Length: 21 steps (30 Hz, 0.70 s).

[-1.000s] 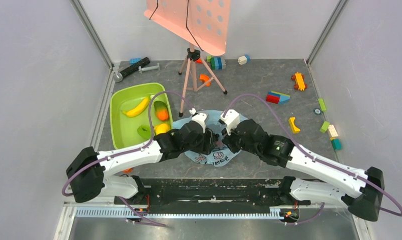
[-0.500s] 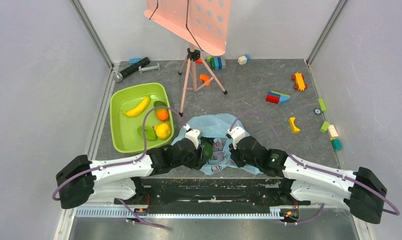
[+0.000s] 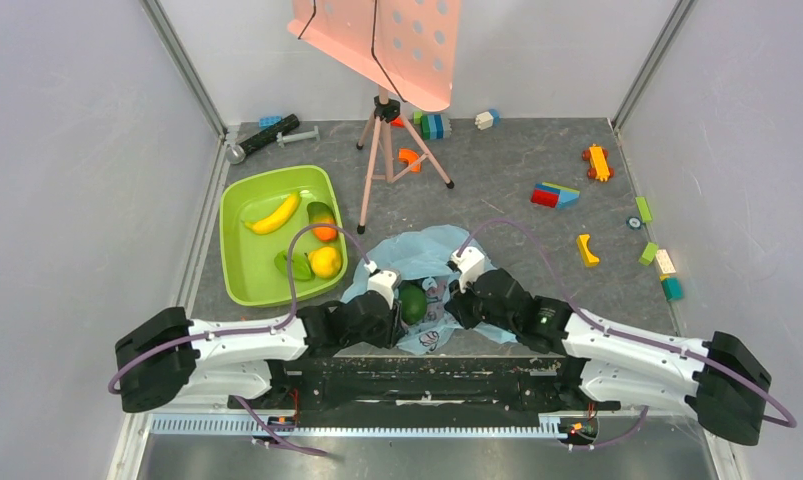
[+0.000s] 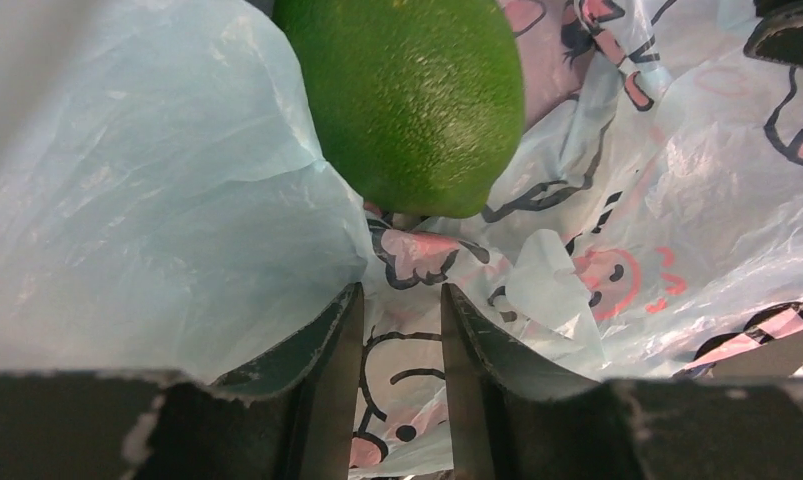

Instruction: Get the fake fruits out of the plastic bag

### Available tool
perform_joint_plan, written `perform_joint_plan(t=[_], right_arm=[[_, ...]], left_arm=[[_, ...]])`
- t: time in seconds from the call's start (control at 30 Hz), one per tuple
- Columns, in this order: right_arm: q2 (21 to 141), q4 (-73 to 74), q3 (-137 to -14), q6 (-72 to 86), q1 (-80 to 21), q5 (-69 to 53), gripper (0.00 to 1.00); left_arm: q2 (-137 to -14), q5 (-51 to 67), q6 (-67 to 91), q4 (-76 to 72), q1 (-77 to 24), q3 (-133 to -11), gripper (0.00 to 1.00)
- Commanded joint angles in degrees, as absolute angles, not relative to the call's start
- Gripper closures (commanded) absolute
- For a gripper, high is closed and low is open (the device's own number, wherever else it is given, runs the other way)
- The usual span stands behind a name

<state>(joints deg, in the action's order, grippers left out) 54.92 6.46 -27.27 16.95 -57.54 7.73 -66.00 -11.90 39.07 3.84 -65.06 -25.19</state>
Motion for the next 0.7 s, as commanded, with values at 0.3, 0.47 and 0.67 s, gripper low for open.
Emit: perform_joint_plan(t=[0.3, 0.47, 0.67], right_arm=[[58.83, -11.97, -25.08, 20.70, -58.43, 2.45, 0.40], [63.17, -10.68, -27.69, 20.86, -58.86, 1.85, 0.29], [68.33, -9.91, -30.56, 23.17, -59.59, 2.68, 0.21]], left_arm=[[-66.89, -14.74, 43.63, -3.23, -67.80, -20.38, 0.62], [-67.86, -15.44, 44.12, -4.46, -68.12, -20.13, 0.62], [-66.96, -16.37, 44.30, -4.98, -68.30, -19.34, 0.62]])
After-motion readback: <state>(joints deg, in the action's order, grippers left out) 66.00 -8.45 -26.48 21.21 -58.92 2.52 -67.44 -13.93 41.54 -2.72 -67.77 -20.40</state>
